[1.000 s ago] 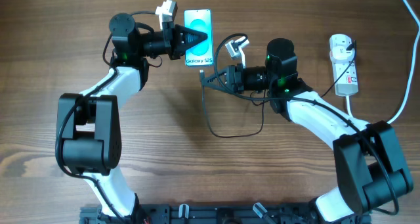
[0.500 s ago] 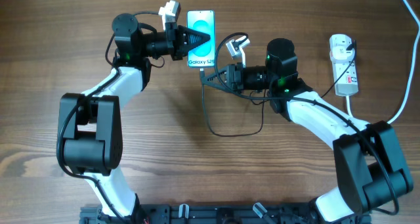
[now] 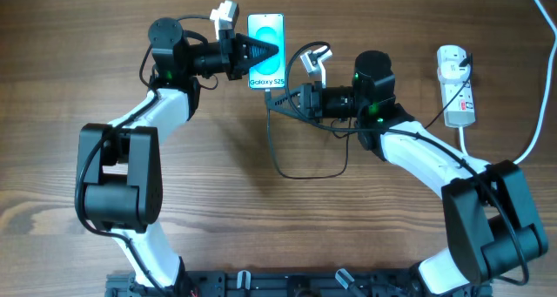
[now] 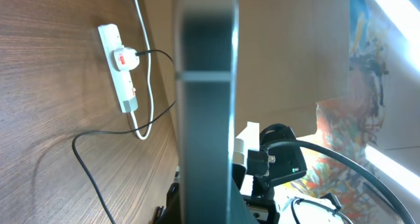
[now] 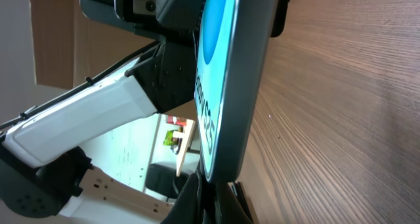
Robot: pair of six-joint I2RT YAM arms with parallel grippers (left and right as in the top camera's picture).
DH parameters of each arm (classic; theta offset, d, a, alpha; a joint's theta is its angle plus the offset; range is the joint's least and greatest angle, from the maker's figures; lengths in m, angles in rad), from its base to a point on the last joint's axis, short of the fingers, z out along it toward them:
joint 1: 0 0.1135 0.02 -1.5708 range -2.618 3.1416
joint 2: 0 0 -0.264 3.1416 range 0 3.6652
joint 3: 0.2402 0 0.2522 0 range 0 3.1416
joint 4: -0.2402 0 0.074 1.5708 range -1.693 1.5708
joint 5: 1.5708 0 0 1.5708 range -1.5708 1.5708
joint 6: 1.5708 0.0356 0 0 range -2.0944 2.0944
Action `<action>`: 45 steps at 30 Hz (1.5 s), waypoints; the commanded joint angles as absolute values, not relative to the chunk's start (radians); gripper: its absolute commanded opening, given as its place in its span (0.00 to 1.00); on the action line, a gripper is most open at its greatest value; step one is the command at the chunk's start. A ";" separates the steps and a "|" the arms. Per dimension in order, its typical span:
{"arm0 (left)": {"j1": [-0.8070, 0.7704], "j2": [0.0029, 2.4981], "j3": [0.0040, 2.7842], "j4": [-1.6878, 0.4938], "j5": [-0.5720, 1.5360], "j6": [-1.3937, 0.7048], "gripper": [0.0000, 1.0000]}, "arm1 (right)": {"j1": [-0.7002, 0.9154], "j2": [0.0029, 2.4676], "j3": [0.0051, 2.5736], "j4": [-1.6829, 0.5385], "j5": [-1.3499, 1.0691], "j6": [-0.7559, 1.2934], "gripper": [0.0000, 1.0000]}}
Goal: Plug charger to phone and switch on socket
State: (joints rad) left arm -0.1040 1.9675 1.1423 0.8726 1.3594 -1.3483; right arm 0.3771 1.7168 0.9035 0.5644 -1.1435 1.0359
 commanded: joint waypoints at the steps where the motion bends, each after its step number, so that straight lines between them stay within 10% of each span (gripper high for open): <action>1: -0.108 1.928 1.159 0.883 1.368 -1.351 0.04 | 0.383 1.731 0.897 0.572 -1.114 1.051 0.04; 45: -0.108 1.928 1.159 0.868 1.478 -1.351 0.04 | 0.381 1.731 0.897 0.647 -0.927 1.106 0.05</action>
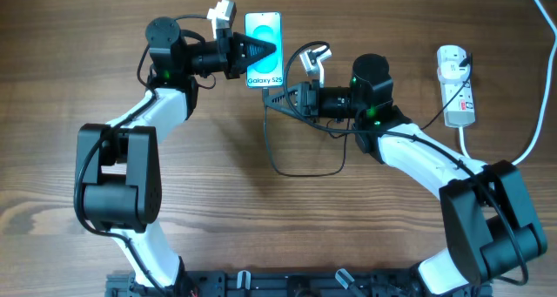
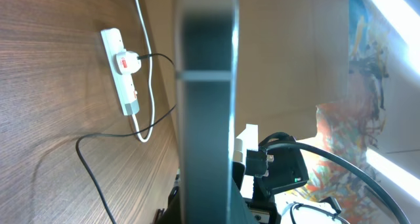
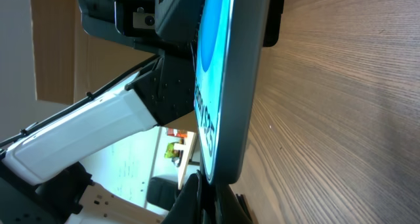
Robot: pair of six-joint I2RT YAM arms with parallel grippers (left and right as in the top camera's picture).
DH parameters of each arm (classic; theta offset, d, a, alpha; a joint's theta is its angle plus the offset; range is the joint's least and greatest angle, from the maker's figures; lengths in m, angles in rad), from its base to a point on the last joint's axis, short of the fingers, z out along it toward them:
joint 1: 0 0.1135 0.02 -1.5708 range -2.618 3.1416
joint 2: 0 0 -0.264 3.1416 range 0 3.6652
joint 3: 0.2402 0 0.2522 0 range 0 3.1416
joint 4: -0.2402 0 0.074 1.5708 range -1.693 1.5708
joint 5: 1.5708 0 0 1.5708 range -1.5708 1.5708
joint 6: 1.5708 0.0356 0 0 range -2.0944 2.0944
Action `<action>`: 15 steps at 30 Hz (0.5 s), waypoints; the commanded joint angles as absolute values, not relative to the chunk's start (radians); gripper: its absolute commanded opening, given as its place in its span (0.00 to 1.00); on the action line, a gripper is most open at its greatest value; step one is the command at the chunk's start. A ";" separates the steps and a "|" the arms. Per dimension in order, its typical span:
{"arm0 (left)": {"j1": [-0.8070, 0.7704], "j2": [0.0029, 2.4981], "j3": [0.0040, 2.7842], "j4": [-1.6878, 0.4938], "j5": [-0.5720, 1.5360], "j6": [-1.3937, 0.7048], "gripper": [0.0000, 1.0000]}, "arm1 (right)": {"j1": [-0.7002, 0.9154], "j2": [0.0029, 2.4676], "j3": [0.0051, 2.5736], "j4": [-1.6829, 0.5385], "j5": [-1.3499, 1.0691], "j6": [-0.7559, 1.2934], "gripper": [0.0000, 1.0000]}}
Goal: Plug charger to phone and switch on socket
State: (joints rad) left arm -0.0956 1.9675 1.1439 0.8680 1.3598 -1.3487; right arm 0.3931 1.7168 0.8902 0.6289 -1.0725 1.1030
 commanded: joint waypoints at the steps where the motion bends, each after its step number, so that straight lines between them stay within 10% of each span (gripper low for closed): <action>1: -0.108 1.928 1.159 0.868 1.478 -1.351 0.04 | 0.380 1.731 0.897 0.647 -0.926 1.106 0.04; 13: -0.104 1.928 1.159 0.868 1.473 -1.350 0.04 | 0.380 1.731 0.897 0.644 -0.979 1.042 0.06; 15: -0.099 1.928 1.159 0.868 1.464 -1.350 0.04 | 0.380 1.731 0.897 0.639 -1.027 1.008 0.30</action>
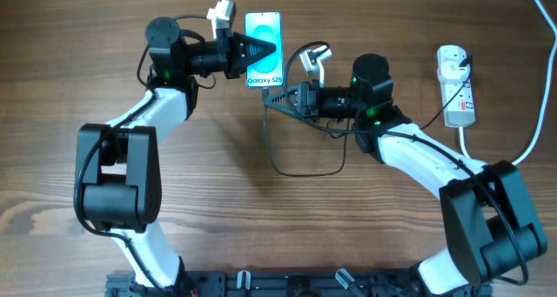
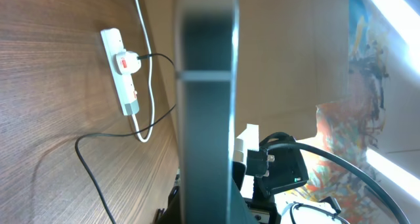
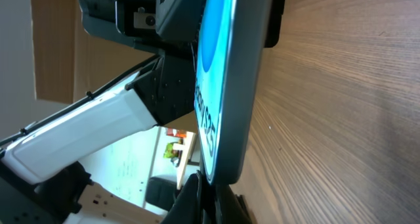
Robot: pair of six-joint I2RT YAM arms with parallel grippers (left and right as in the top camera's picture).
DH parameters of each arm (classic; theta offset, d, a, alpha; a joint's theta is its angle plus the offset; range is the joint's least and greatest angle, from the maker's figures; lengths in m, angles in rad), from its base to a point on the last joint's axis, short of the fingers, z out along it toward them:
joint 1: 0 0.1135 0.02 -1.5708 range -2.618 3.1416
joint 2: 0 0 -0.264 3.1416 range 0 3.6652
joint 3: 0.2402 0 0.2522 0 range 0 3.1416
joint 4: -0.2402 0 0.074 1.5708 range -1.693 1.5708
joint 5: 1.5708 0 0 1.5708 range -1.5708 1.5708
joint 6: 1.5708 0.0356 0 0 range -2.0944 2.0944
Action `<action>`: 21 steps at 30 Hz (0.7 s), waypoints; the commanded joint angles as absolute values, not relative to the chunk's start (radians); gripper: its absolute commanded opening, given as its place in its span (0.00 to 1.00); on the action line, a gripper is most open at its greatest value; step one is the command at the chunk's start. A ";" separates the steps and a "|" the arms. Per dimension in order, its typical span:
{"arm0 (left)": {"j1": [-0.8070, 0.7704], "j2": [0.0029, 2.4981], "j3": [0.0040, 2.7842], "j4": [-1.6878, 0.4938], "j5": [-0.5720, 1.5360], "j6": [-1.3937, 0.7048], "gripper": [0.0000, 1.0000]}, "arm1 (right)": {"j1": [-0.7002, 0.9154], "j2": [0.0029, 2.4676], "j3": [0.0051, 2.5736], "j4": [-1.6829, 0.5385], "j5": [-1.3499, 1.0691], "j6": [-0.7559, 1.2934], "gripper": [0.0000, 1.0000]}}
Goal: Plug charger to phone and switch on socket
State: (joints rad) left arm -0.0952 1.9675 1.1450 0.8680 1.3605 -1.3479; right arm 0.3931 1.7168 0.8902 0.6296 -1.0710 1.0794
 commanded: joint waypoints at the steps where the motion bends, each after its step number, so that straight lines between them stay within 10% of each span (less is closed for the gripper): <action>1: -0.096 1.928 1.159 0.868 1.460 -1.350 0.04 | 0.380 1.731 0.897 0.634 -1.045 0.997 0.40; 10: -0.034 1.928 1.159 0.846 1.449 -1.347 0.04 | 0.342 1.703 0.897 0.634 -1.206 0.941 0.99; 21: -0.080 1.928 1.159 0.605 1.382 -1.169 0.04 | 0.301 1.430 0.897 0.092 -0.963 0.607 1.00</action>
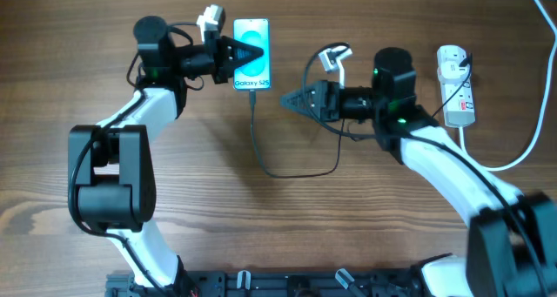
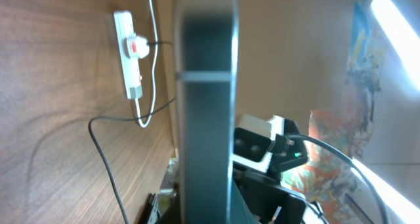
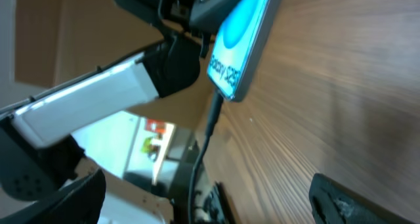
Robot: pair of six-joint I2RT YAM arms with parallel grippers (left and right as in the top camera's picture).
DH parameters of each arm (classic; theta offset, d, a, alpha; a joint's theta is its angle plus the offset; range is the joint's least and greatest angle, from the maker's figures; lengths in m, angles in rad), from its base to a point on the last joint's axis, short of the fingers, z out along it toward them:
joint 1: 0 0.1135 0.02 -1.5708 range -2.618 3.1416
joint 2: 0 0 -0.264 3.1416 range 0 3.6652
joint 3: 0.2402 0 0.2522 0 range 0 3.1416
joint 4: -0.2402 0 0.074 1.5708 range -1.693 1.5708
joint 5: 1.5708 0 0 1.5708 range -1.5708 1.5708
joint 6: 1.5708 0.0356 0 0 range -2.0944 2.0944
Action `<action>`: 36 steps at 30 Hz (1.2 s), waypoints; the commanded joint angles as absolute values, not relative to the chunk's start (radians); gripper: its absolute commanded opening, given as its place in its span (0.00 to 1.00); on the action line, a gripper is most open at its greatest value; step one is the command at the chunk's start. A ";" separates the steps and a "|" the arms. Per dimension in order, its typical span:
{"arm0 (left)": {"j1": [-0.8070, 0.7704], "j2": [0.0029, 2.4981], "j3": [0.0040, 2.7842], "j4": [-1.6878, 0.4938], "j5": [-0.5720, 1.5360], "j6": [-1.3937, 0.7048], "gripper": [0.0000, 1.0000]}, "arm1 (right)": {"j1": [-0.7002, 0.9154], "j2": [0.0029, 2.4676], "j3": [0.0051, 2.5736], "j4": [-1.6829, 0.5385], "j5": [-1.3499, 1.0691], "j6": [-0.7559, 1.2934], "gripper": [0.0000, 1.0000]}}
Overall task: Plug charger to phone and switch on socket
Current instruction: 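Open the right gripper and pull it back from the plug, then lower the phone flat onto the table and open the left gripper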
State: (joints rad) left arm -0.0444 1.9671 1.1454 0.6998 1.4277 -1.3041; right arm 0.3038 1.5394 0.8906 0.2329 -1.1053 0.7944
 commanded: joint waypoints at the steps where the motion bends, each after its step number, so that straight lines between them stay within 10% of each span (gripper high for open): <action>1: -0.087 1.928 1.159 0.543 1.347 -1.128 0.04 | 0.302 1.407 0.897 0.041 -0.929 0.584 1.00; 10: -0.127 1.928 1.159 0.013 1.011 -0.733 0.04 | 0.302 1.208 0.897 -0.269 -0.701 0.445 1.00; 36: -0.150 2.043 1.159 -0.141 0.735 -0.486 0.04 | 0.302 1.185 0.897 -0.315 -0.678 0.445 1.00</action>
